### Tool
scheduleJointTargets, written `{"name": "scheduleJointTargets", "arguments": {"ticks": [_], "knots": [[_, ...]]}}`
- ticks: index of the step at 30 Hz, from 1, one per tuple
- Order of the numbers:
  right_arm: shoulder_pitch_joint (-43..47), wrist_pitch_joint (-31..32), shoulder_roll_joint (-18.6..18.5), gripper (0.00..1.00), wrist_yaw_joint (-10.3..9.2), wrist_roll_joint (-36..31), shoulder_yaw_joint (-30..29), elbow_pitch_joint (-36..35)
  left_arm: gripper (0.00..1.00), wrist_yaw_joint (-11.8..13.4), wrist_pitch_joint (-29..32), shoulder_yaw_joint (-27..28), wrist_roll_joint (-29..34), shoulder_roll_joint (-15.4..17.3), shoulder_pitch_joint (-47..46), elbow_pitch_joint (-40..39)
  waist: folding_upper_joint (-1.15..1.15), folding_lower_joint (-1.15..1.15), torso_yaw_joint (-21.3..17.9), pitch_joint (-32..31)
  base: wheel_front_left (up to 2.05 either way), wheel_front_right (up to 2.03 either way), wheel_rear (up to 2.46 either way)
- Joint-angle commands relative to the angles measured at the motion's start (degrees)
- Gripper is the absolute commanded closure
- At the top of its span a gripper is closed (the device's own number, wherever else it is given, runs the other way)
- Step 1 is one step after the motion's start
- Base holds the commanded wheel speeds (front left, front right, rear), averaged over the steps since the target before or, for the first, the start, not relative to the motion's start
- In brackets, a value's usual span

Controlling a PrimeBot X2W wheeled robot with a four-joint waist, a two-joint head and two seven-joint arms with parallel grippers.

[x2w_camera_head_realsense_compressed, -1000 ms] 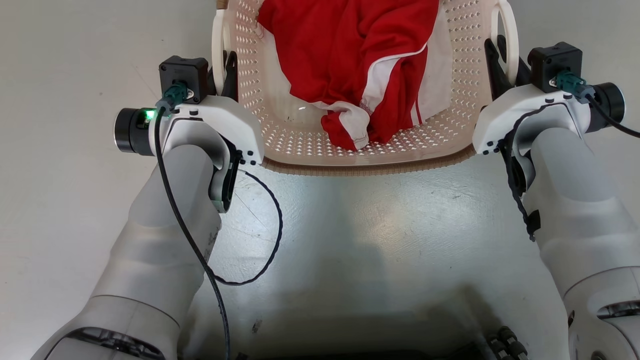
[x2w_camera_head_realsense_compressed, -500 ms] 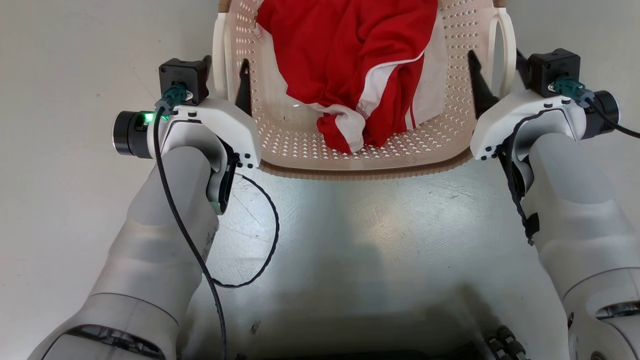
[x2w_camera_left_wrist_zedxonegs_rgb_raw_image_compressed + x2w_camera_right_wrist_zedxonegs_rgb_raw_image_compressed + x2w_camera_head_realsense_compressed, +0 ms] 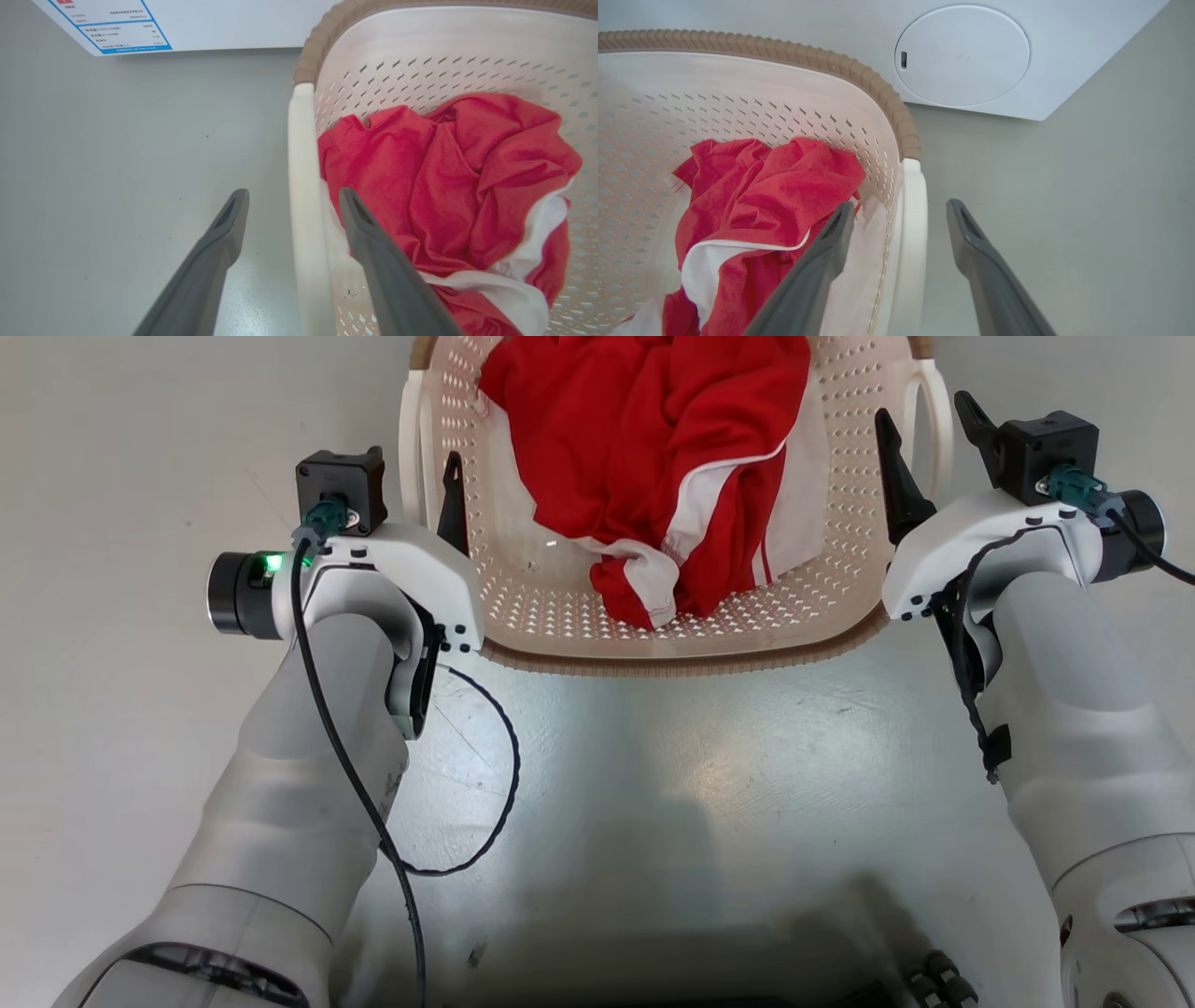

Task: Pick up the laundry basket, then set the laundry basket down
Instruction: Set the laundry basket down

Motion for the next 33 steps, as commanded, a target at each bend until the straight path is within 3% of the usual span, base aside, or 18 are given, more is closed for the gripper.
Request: {"name": "scheduleJointTargets", "arguments": {"ticks": [1, 15, 23, 33], "knots": [[3.3, -0.5, 0.9, 0.00, 0.35, 0.8, 0.5, -1.2, 0.00, 0.6, -0.2, 1.1, -0.3, 1.2, 1.0, 0.0, 0.00, 0.00, -0.1, -0.8, 0.00, 0.00, 0.00], [8.0, -0.5, 0.9, 0.00, 0.35, 3.8, 1.6, -4.4, 0.00, 0.0, -0.2, 3.1, -1.5, 1.2, 5.5, -0.8, 0.00, 0.00, -0.3, -9.8, 0.00, 0.00, 0.00], [14.1, -0.5, 0.9, 0.00, 0.35, 5.0, 1.4, -8.6, 0.00, -0.9, -0.2, 6.0, -1.5, 1.2, 12.3, -5.5, 0.00, 0.00, 0.1, -20.1, 0.00, 0.00, 0.00], [24.0, -0.5, 0.9, 0.00, 0.35, -0.2, -3.6, -13.6, 0.00, -3.0, -0.2, 12.8, 0.9, 1.2, 24.7, -14.5, 0.00, 0.00, 0.6, -35.6, 0.00, 0.00, 0.00]]}}
